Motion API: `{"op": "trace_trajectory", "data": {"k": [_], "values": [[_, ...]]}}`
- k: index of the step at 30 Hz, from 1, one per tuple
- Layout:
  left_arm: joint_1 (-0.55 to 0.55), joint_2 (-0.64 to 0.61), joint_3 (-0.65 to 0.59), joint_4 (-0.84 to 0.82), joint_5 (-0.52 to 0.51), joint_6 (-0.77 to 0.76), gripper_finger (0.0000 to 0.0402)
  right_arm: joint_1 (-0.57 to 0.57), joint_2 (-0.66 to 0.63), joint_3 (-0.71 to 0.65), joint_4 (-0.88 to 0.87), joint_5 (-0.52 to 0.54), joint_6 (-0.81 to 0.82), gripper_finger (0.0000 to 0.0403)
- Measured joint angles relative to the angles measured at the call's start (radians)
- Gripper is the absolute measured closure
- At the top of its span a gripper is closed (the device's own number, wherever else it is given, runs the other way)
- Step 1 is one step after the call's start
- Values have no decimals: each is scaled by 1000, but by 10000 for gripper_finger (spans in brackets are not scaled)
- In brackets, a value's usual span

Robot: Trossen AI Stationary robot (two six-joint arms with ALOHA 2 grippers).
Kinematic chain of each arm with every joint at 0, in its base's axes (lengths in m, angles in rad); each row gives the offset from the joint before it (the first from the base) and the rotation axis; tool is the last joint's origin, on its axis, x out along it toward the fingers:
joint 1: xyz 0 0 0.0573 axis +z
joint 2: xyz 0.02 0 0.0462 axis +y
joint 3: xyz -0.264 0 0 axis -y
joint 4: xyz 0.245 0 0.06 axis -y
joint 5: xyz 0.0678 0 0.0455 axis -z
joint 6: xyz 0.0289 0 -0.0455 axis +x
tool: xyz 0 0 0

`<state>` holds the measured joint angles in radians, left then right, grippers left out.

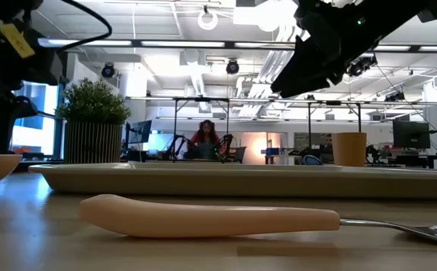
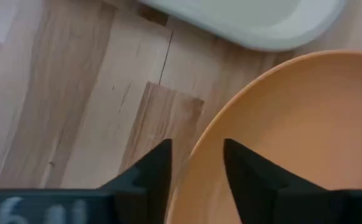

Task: Pick and place plate/cup/fork/spoon on tray
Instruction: Put the light orange plate on the light brown tray

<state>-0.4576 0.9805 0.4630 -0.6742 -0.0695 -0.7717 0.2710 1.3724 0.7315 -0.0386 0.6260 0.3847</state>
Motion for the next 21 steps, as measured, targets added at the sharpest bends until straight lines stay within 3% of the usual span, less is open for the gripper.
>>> {"op": "trace_trajectory", "data": {"k": [4, 11, 16, 21], "values": [[0, 35, 32, -24, 9, 30, 229, -7, 0, 0, 0, -23, -7, 130], [8, 86, 25, -83, -36, 58, 231, -16, 0, 0, 4, -33, -8, 130], [26, 142, 25, -68, 9, 103, 259, -16, 0, 0, 4, -33, -8, 130], [43, 203, 26, -63, 79, 107, 319, -16, 0, 0, 4, -6, -24, 130]]}}
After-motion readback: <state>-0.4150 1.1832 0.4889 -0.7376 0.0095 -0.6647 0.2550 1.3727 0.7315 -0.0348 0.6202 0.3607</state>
